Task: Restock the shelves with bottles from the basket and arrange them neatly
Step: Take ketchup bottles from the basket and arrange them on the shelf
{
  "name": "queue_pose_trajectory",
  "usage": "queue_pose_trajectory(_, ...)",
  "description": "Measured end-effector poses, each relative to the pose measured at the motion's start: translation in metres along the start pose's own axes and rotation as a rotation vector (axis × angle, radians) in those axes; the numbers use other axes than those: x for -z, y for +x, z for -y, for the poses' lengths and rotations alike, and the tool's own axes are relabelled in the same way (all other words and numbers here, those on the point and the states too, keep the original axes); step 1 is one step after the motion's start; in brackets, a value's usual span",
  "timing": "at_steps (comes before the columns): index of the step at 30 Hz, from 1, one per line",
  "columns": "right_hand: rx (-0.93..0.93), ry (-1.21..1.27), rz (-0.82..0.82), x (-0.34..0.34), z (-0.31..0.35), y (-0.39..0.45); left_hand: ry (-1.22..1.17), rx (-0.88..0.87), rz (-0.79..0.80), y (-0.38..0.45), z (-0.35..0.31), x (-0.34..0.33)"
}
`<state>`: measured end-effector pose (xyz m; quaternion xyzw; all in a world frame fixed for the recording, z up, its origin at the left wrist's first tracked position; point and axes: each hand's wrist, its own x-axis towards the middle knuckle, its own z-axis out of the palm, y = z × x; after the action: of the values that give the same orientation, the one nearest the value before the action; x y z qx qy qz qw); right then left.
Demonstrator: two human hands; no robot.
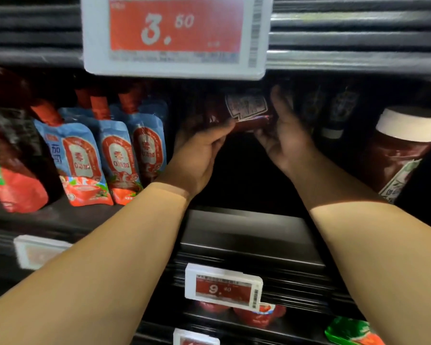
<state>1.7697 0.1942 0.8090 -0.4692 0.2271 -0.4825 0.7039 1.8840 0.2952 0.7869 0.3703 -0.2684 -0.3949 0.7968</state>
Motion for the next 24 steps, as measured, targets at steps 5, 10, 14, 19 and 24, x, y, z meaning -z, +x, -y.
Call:
queue_pose_trajectory(5,-0.097,-0.100,0.124,0.004,-0.005,-0.002,0.018,-0.119,-0.137,0.012,-0.003,-0.001)
queue_pose_trajectory(10,0.006,-0.409,0.141,-0.001,-0.025,-0.005,0.246,-0.287,-0.187,0.035,-0.009,-0.014)
queue_pose_trajectory(14,0.145,-0.598,0.108,-0.004,-0.034,-0.001,0.460,-0.388,-0.102,0.051,-0.004,-0.015)
queue_pose_trajectory(19,0.264,-0.935,0.106,-0.004,-0.038,0.009,0.579,-0.423,-0.091,0.057,0.002,-0.009)
queue_pose_trajectory(24,0.336,-1.085,0.081,-0.004,-0.040,0.012,0.530,-0.434,-0.065,0.055,0.013,-0.005)
